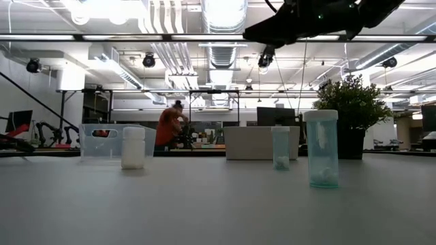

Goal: Pick and place medicine bottles into bin by pill shape (circle, oval)
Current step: Put the bottom white tablet bottle into the transparent bin

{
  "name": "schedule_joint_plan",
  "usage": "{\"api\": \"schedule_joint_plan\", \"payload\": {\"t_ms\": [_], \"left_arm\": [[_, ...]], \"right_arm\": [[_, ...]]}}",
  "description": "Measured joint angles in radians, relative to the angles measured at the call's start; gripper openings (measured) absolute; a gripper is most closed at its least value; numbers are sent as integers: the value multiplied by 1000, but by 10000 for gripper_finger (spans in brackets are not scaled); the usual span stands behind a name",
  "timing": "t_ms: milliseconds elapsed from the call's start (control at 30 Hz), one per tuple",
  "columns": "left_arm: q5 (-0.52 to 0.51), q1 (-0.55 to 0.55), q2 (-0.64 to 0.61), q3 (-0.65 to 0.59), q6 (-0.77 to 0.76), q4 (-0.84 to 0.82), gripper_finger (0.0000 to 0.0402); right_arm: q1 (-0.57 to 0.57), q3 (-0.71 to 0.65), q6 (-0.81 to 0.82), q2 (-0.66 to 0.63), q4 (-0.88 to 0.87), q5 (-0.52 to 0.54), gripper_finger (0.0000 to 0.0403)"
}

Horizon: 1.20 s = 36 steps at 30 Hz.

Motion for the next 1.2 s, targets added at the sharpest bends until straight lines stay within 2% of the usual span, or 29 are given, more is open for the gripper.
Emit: {"api": "schedule_joint_plan", "payload": {"t_ms": [133, 367, 567, 700, 1200], "left_arm": [[107, 16, 23, 0, 102, 95, 131], [144, 19, 88, 0, 221, 279, 132], [116, 28, 137, 10, 253, 707, 132], [176, 27, 138, 7, 281, 921, 132], [203, 32, 135, 5, 310, 957, 132]], "right_arm": [[-1, -9, -6, 0, -1, 1, 164], [-2, -11, -10, 0, -4, 1, 164], [-3, -11, -28, 0, -24, 6, 164], [-3, -11, -28, 0, -23, 10, 164], [-3, -11, -33, 0, -24, 10, 164]]}}
